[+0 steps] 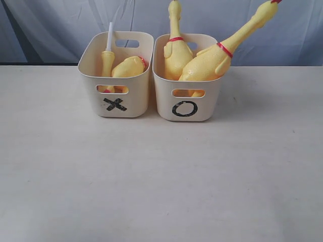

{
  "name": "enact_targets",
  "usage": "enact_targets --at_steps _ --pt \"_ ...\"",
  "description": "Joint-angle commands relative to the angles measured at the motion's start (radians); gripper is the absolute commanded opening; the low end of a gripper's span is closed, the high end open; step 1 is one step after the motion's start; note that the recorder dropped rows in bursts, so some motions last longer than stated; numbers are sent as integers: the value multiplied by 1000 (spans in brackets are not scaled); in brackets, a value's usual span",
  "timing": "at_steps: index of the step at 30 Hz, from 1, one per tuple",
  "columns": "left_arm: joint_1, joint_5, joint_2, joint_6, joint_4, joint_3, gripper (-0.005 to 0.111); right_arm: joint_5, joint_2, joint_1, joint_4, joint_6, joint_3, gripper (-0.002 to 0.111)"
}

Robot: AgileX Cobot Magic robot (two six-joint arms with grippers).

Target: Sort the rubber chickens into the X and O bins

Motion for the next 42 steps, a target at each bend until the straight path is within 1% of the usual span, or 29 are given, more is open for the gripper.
enact_targets --at_steps 1,3,11,16,42 --pt "-5 -10 -5 -111 -9 4 14 -14 -5 -5 -11 -13 1 0" --pt "-5 18 -5 -111 -9 4 14 -14 -5 -5 -11 -13 1 0" --pt "-5 20 -5 -111 -9 4 14 17 -5 -5 -14 -13 1 0" --pt "-5 20 -5 -111 -9 4 14 110 -5 -5 -66 -13 1 0" --pt "-5 15 -5 -111 3 4 14 110 -5 -5 -62 -13 1 0"
